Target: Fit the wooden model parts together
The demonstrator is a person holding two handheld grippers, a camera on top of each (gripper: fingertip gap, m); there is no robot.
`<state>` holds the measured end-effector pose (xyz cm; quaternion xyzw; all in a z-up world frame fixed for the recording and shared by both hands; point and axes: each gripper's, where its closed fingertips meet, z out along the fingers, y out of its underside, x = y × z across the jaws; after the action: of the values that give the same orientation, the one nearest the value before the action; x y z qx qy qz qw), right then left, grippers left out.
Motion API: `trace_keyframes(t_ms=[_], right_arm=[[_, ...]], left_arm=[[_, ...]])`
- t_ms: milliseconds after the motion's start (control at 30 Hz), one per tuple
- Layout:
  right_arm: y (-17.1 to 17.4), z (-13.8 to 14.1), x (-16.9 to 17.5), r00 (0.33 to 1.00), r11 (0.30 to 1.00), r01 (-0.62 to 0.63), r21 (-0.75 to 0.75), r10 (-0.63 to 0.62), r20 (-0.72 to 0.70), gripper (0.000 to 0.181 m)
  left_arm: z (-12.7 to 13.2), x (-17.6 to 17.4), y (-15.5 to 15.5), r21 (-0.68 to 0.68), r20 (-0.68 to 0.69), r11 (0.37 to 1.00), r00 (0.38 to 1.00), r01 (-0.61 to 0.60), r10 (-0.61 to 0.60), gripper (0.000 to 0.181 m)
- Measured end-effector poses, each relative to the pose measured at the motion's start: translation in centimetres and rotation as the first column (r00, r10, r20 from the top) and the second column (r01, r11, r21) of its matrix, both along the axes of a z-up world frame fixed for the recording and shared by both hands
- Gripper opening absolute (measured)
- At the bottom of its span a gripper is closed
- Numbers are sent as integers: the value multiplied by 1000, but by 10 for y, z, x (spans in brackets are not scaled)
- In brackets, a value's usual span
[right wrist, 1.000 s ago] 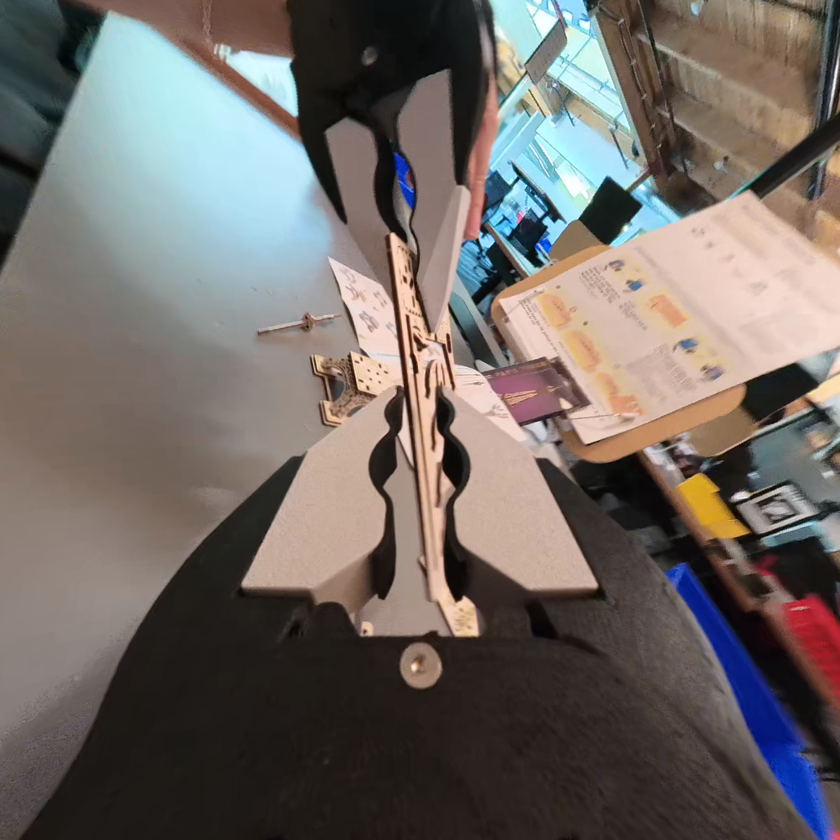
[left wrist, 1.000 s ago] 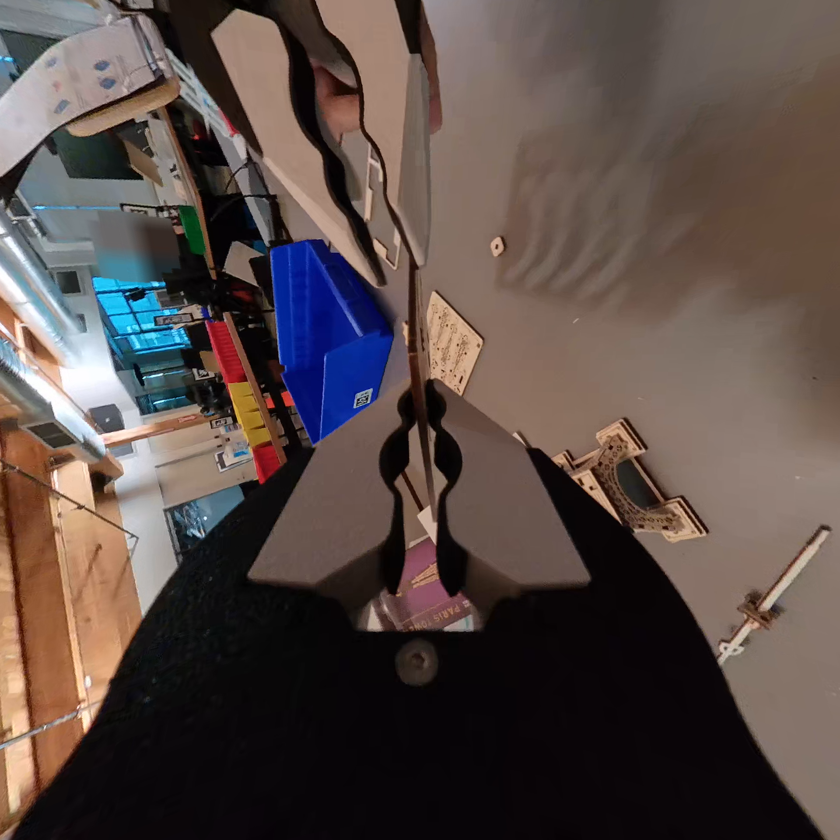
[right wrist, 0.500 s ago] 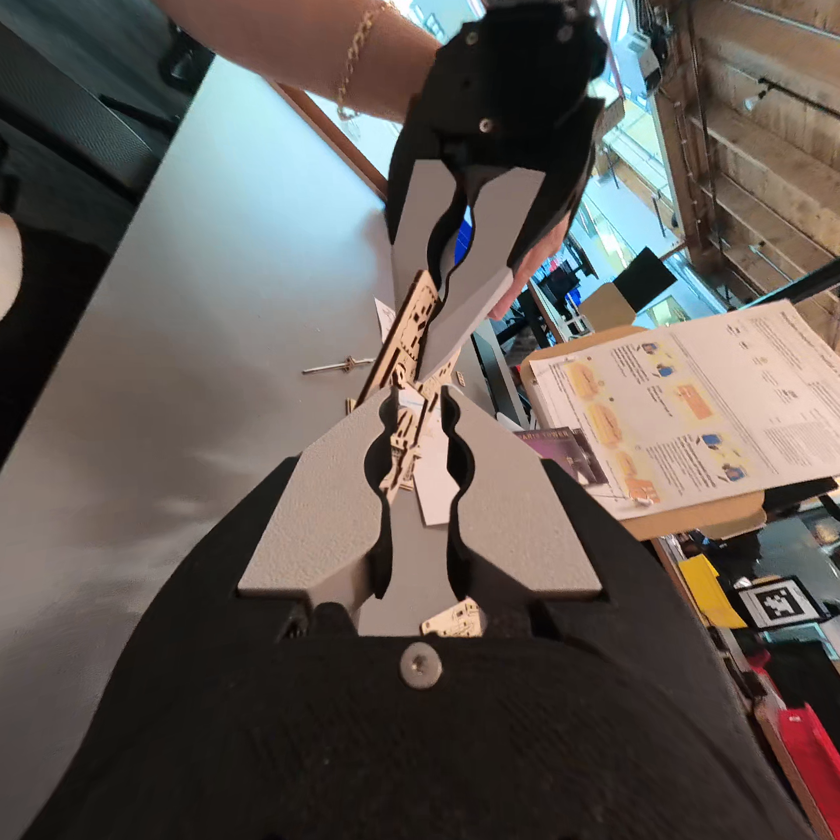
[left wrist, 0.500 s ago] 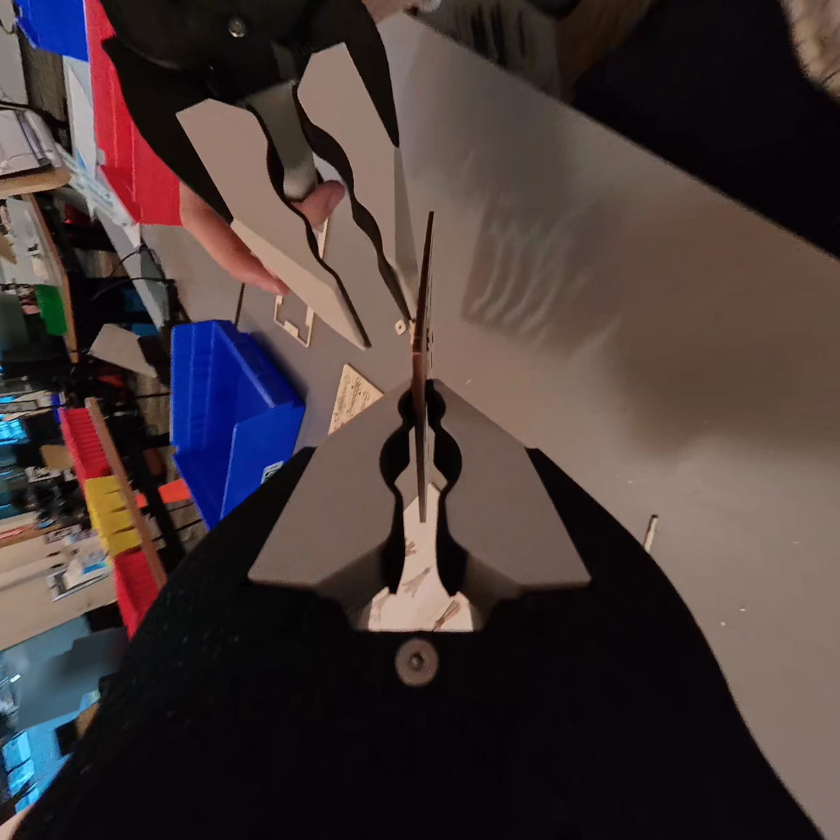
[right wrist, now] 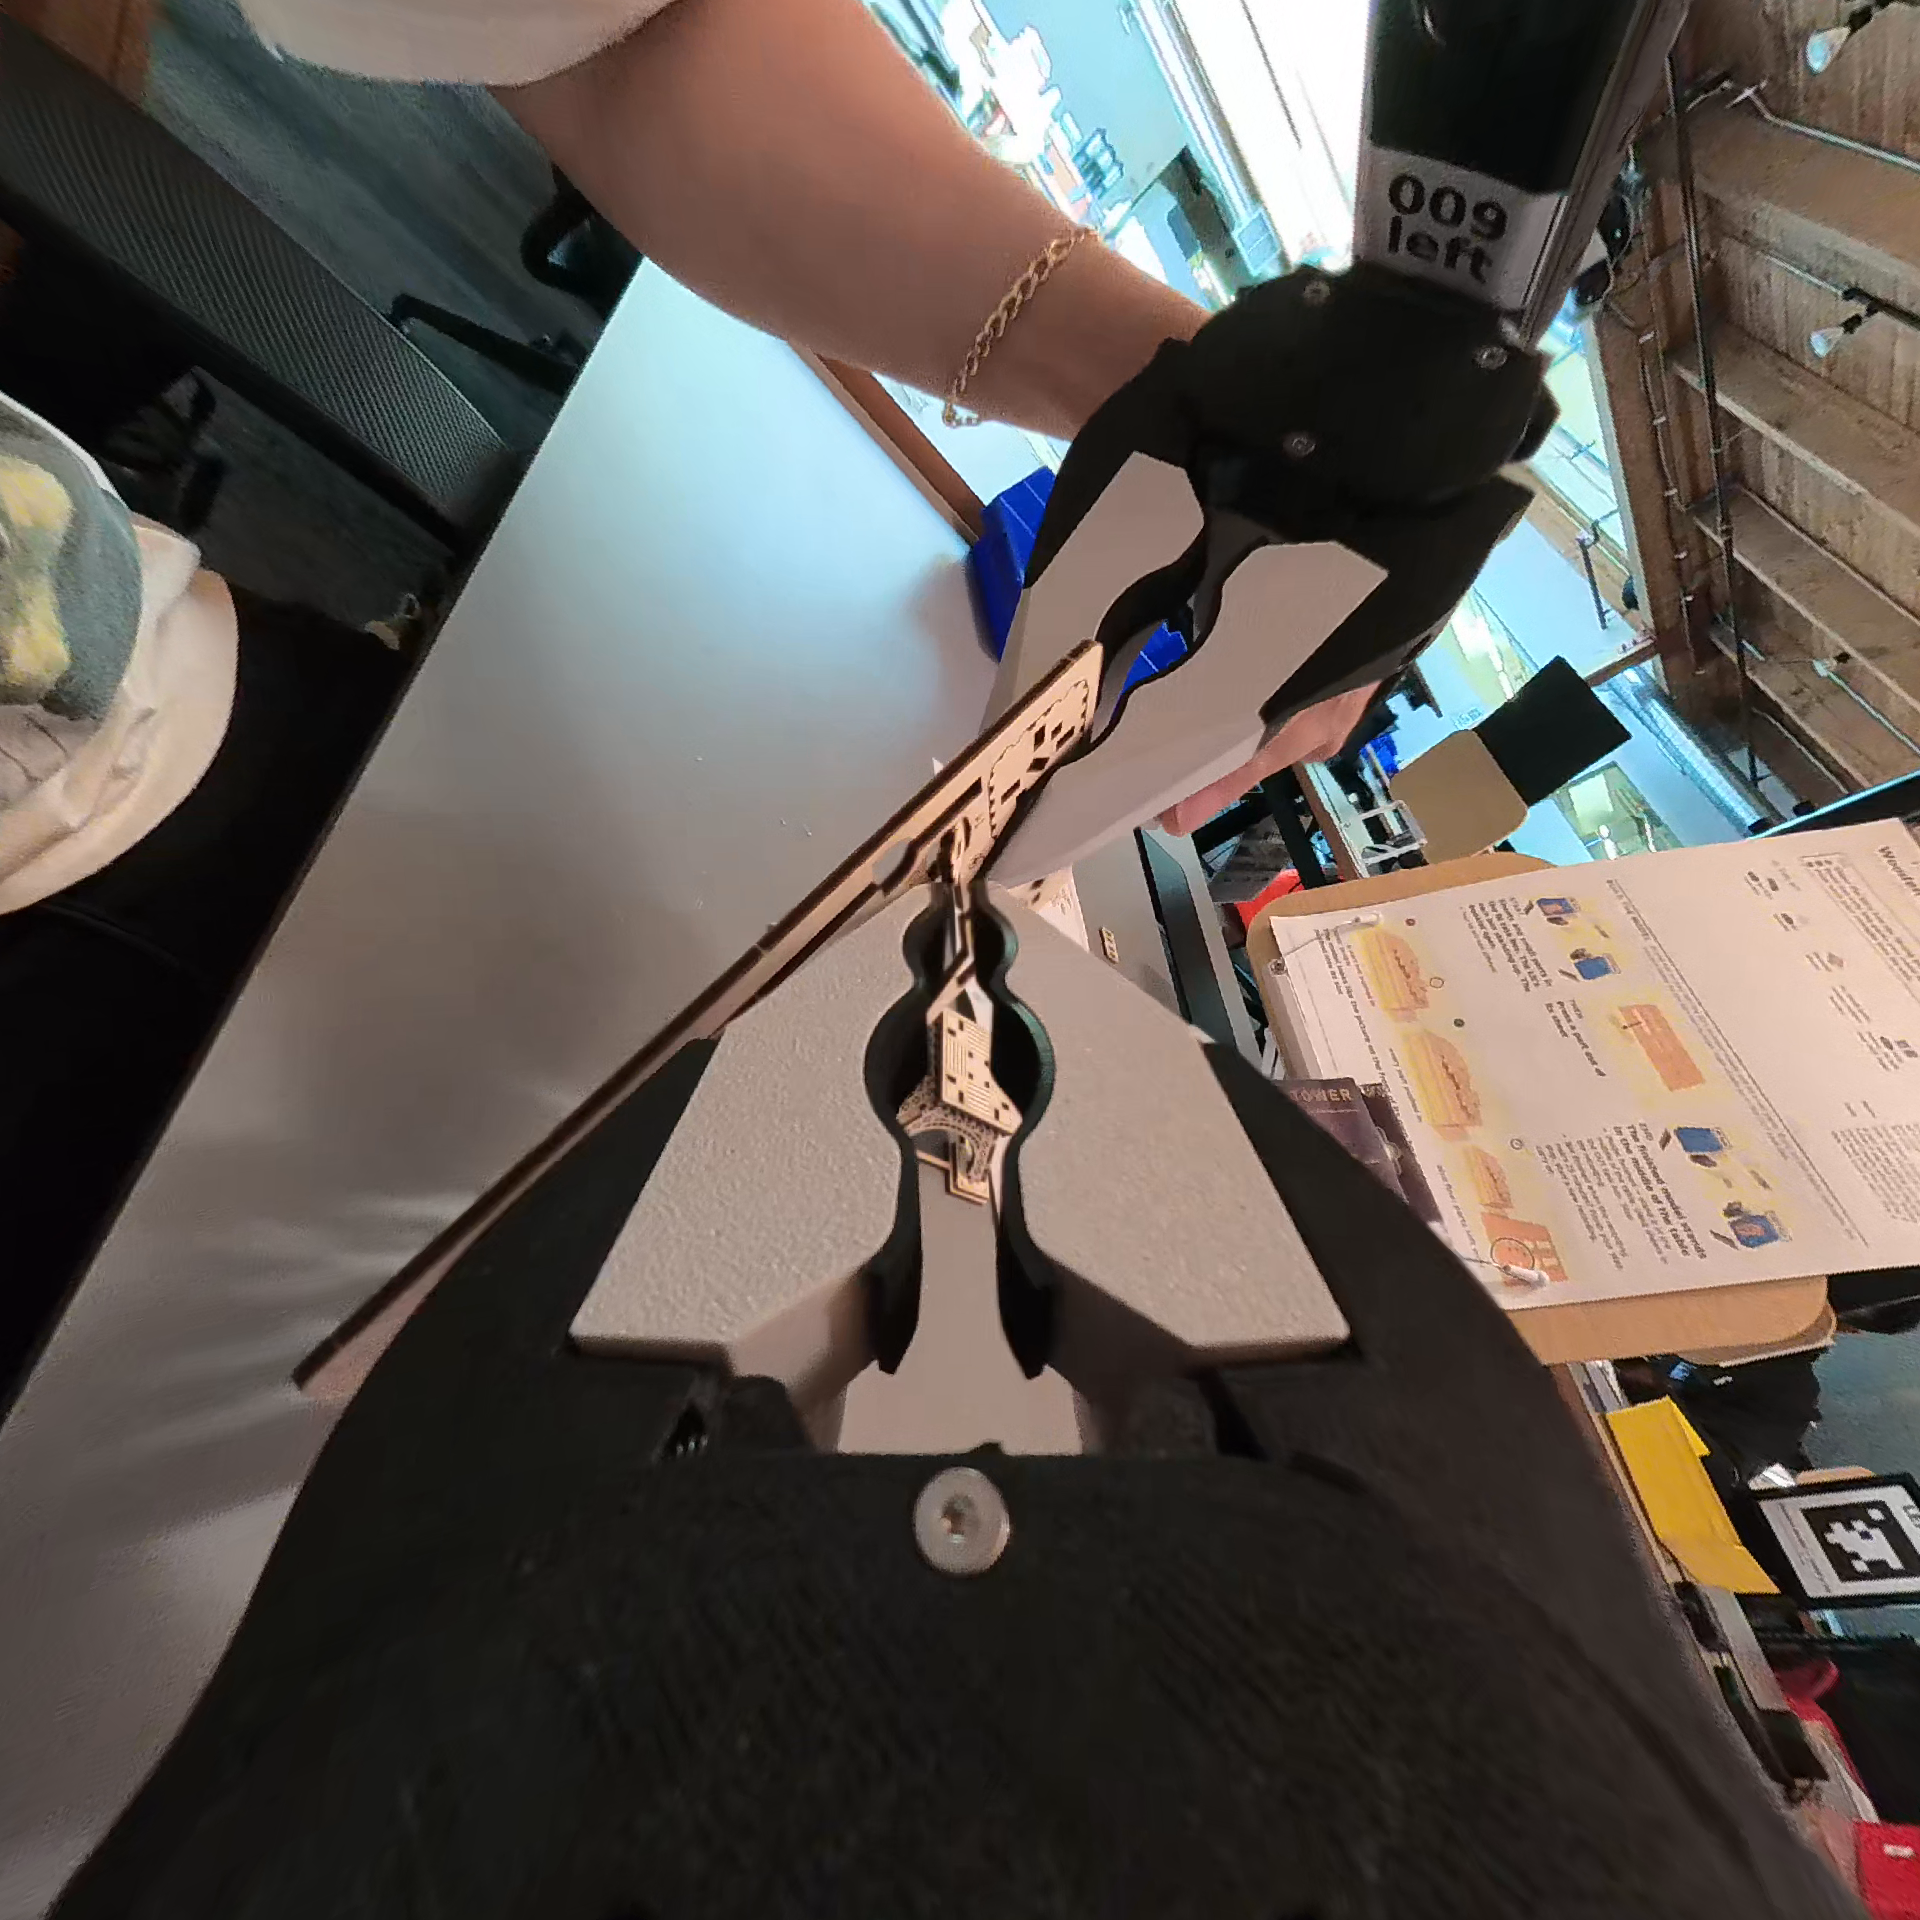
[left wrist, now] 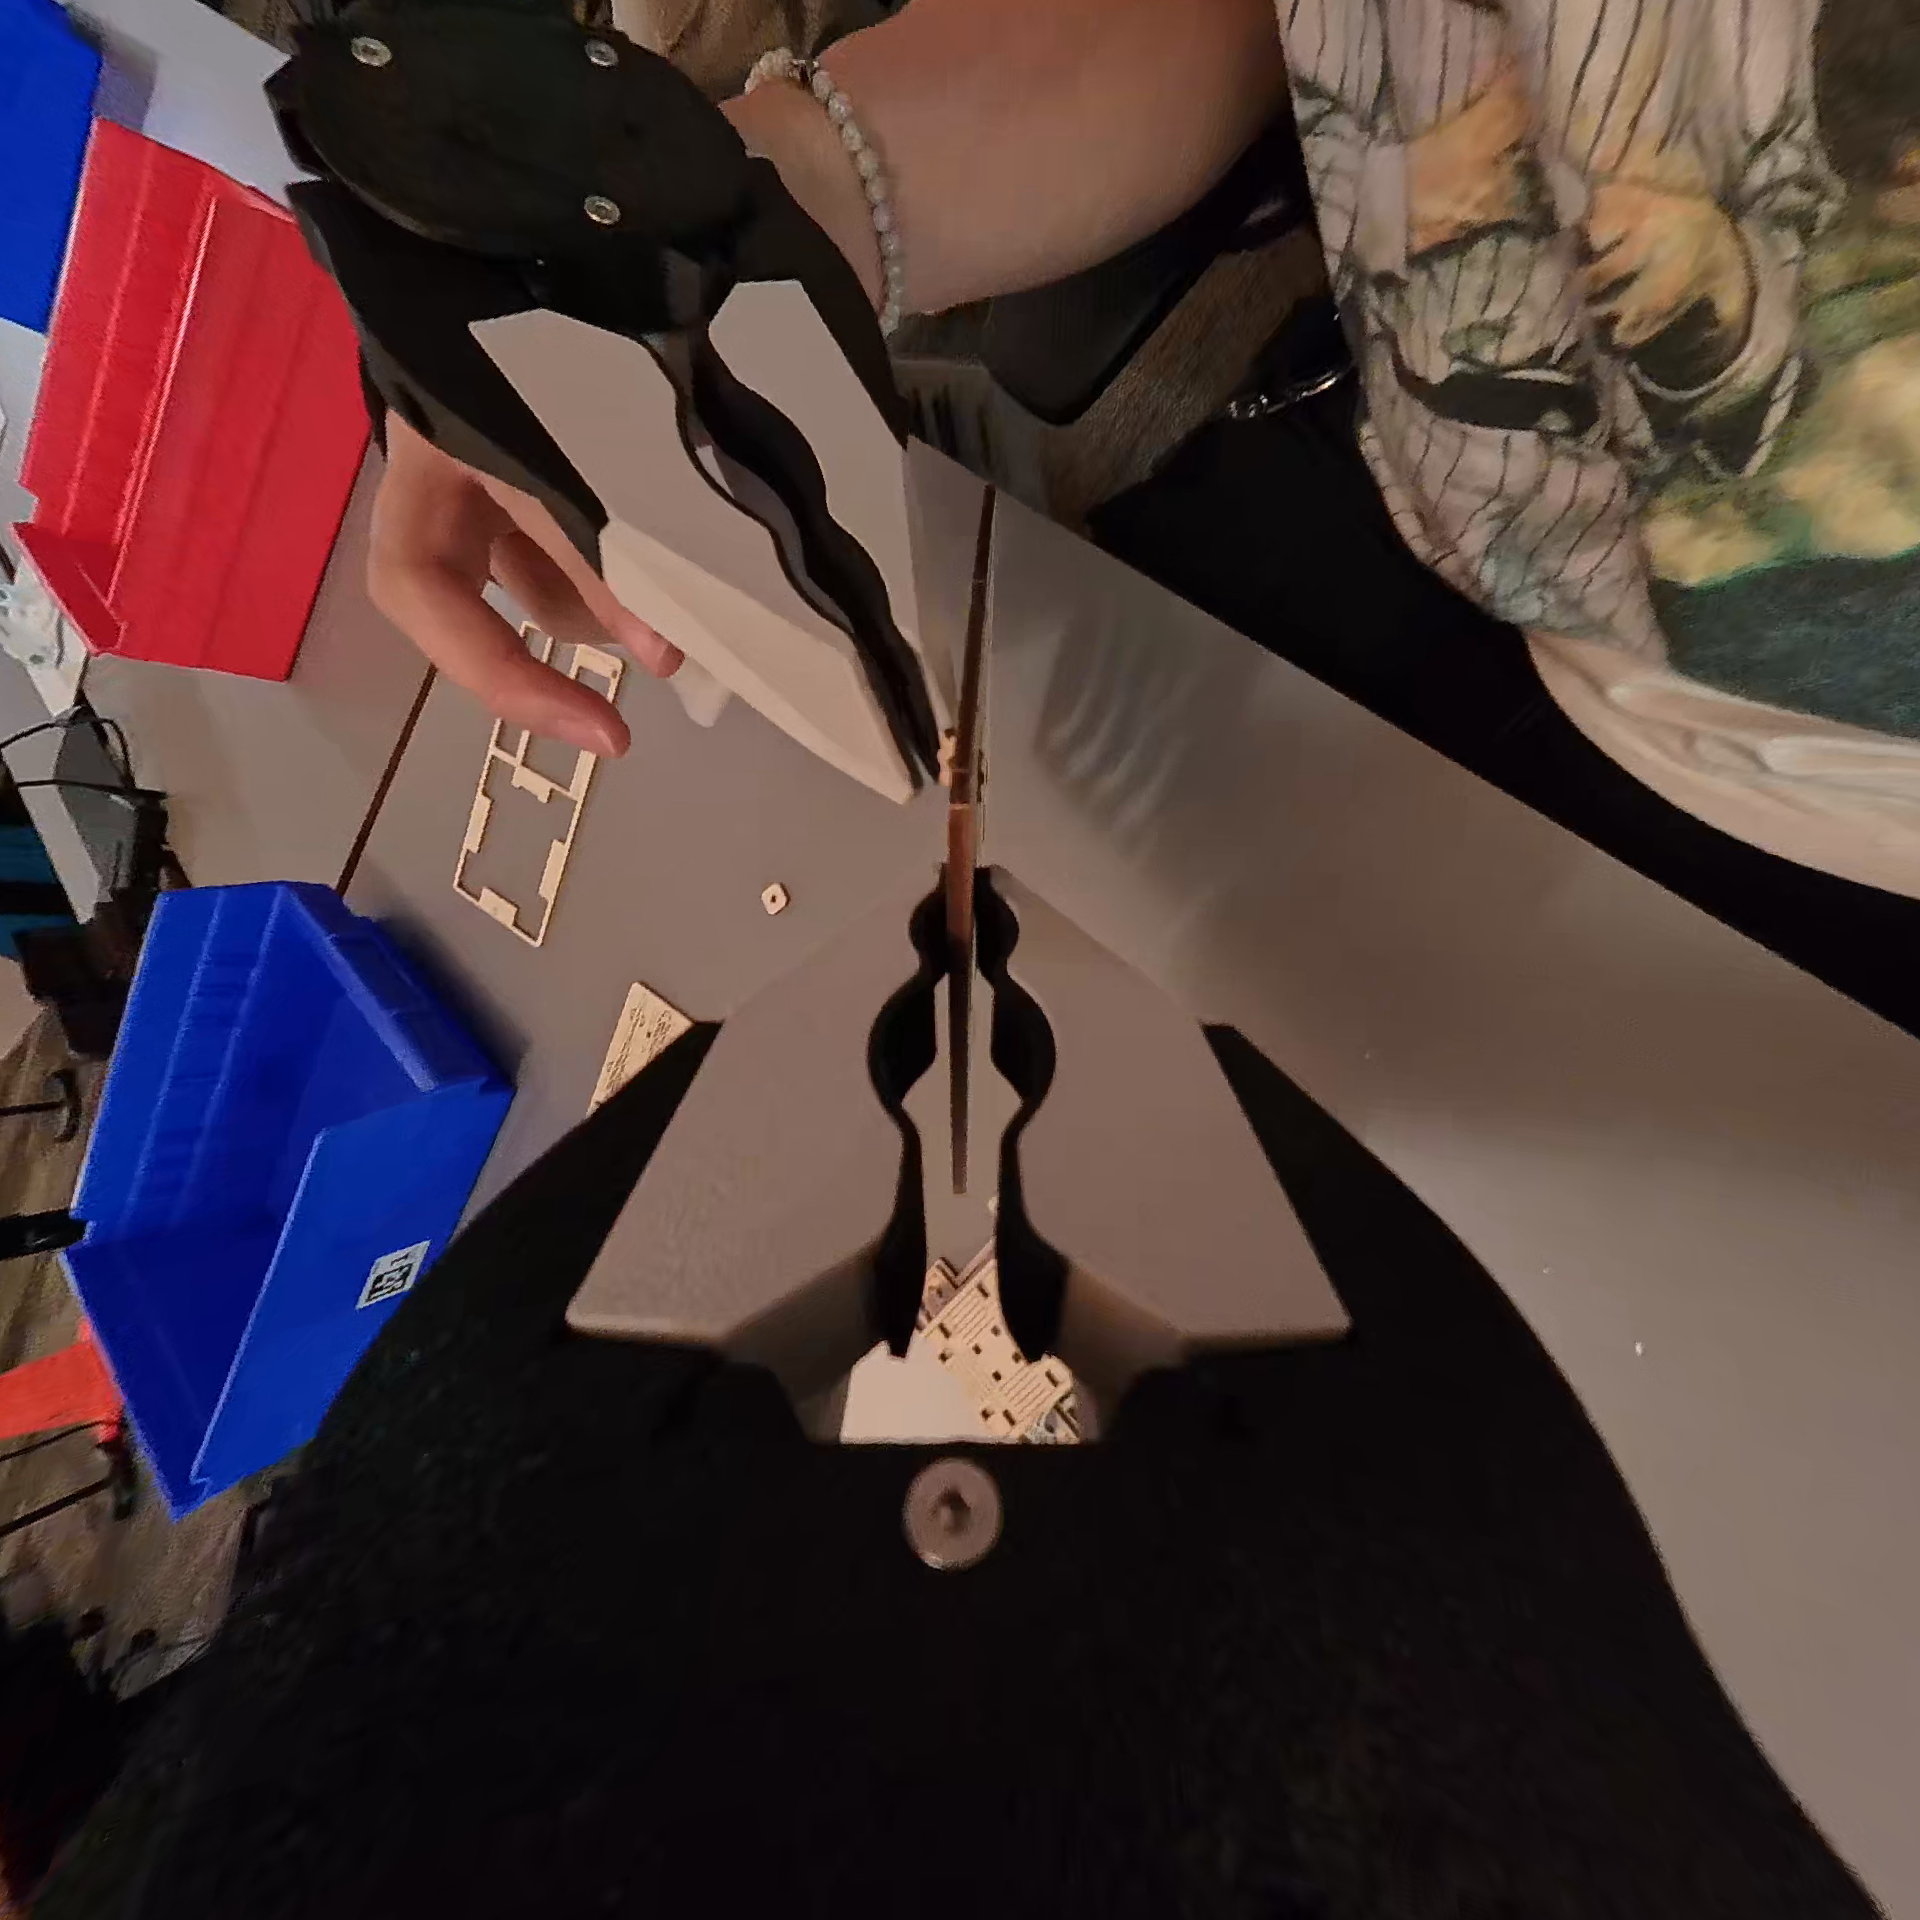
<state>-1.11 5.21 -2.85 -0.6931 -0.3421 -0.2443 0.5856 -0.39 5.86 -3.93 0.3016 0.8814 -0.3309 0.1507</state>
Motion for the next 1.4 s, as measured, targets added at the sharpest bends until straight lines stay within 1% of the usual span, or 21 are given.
trace_keyframes(t_ms=[67,200,367,500,567,733,967,1133,1233,1267,1300,1333,1367,1400], right_arm=[[0,2,-1,1000,1000,3,5,-3,8,8],[1,0,-5,1000,1000,-2,-21,2,19,9],[1,3,-10,1000,1000,-19,-14,19,18,4],[0,6,-11,1000,1000,-13,-4,13,25,0],[-2,8,-13,999,1000,-14,-4,14,35,0],[-2,9,-18,998,999,-36,-16,37,60,12],[-2,19,-24,996,998,-61,31,59,74,13],[-2,22,-25,995,996,-70,55,66,80,12],[0,31,-28,994,989,-88,116,80,68,2],[1,42,-34,992,975,-121,186,115,43,0],[0,49,-42,986,960,-166,226,167,13,0],[4,44,-38,990,972,-139,190,143,-9,0],[7,31,-25,998,991,-67,114,66,11,0],[7,28,-16,999,993,-29,117,26,32,4]], left_arm=[[-1,-2,0,5,-18,1000,1000,10,-10,0],[-4,-6,0,25,-56,999,998,32,-31,0],[-1,-9,0,9,-116,999,992,54,-52,0],[4,-8,-2,-16,-122,998,991,62,-63,0],[4,-10,-3,-11,-101,997,992,71,-72,0],[2,-17,-5,42,-49,994,994,97,-94,0],[11,-23,-6,9,-22,994,994,106,-106,0],[12,-22,-5,2,-3,995,995,104,-104,0],[13,-19,-8,-11,21,996,996,90,-89,0],[9,-16,-8,14,43,997,996,78,-79,0],[3,-11,-8,46,73,997,995,65,-68,0],[1,-6,-9,57,108,997,993,47,-53,0],[-1,1,-7,66,133,998,991,24,-32,0],[-5,10,-3,91,157,996,988,-14,0,0]])
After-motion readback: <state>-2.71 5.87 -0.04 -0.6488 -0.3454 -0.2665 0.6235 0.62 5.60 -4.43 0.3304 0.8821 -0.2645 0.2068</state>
